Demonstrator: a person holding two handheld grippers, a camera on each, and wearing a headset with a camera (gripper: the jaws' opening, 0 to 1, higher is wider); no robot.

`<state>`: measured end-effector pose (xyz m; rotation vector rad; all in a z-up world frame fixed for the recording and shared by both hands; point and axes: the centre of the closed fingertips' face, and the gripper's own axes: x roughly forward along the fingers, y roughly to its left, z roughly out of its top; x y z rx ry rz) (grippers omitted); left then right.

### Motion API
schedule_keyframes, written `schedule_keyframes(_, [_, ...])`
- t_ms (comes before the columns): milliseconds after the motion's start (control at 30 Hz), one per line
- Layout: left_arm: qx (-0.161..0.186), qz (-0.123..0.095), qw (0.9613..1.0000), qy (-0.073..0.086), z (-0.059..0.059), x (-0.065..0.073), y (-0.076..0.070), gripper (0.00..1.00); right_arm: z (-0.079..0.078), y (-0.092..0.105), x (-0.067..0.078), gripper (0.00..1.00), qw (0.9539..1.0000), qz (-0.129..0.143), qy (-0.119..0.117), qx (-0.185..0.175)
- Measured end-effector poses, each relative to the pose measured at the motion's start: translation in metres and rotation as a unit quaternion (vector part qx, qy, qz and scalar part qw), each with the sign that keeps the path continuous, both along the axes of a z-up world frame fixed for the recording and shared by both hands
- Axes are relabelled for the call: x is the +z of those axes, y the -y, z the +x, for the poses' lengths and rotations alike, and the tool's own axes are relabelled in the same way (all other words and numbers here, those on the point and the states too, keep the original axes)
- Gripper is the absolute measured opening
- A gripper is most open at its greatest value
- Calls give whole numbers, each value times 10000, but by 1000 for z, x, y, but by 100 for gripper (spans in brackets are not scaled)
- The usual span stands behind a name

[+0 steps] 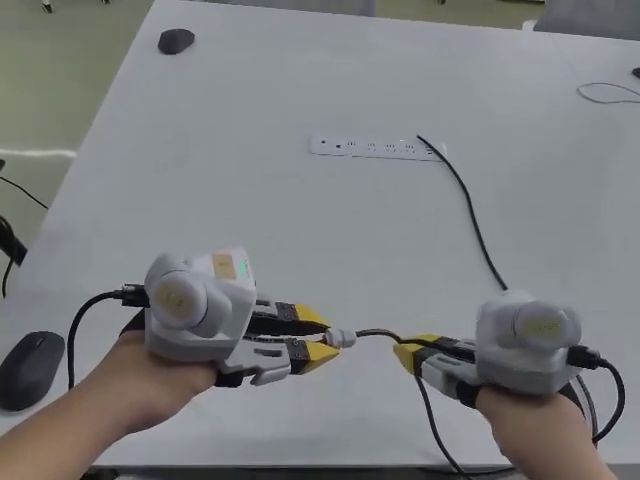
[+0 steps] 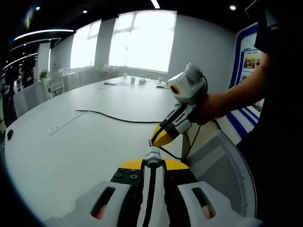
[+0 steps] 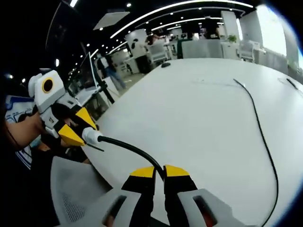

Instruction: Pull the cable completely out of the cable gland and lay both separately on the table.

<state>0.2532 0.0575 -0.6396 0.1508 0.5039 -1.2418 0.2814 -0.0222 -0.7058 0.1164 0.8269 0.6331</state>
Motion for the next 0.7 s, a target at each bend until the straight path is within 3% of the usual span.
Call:
schedule_keyframes(233, [15,-28,10000,26,1,1,-1,15,3,9,-7,1,9978,282,-356,-486])
schedule_keyframes(400, [12,-46,10000,33,1,1,0,15,5,10,-12,1,9906,704,-735,-910])
schedule_keyframes(700, [17,-35,10000,43,0,1,0,15,4,8,-14,1,9891,754,-796,-980])
